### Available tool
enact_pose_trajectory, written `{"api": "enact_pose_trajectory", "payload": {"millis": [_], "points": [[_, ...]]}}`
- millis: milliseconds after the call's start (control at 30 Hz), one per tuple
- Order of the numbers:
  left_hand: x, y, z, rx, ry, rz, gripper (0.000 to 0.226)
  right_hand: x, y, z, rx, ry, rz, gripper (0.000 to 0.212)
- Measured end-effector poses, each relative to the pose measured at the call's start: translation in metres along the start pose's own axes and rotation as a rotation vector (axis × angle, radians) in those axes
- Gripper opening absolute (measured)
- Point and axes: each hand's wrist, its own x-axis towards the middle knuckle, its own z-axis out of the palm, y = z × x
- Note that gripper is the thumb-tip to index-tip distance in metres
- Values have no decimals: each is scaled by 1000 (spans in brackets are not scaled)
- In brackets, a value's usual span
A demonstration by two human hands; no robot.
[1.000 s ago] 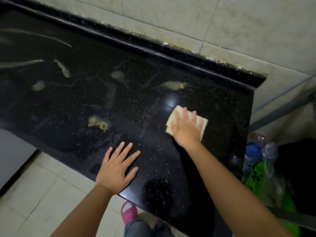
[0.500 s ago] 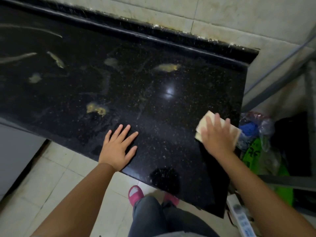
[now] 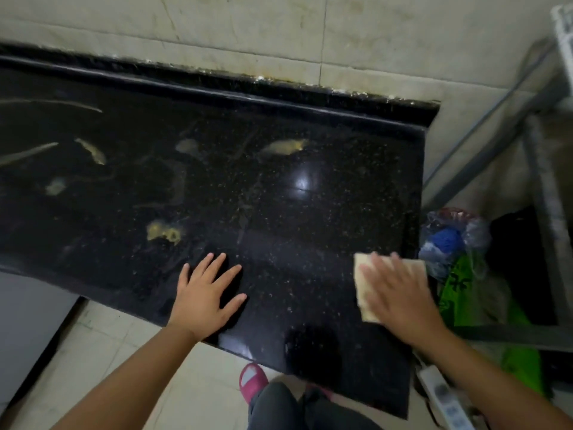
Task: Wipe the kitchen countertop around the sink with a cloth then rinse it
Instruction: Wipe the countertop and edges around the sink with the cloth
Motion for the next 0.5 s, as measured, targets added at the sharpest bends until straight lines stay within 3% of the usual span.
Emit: {"api": "enact_pose_trajectory", "payload": {"millis": [67, 133, 233, 333, 400, 500], "points": [[9, 16, -6, 12, 36, -19, 74, 48, 35, -23, 40, -20, 187, 73], [22, 39, -11, -30, 50, 14, 55, 101, 47, -44, 110, 22, 323, 56], [45, 65, -8, -44, 23, 61, 43, 159, 22, -66, 232, 37, 389, 52], [67, 84, -11, -125, -11, -14, 56, 164, -21, -57, 225, 6, 208, 51], [77, 85, -2, -86, -19, -12, 64, 132, -33, -42, 139, 69, -47, 49], [84, 76, 7, 30, -43, 104, 61, 98, -4, -43, 37, 61, -51, 60]]}}
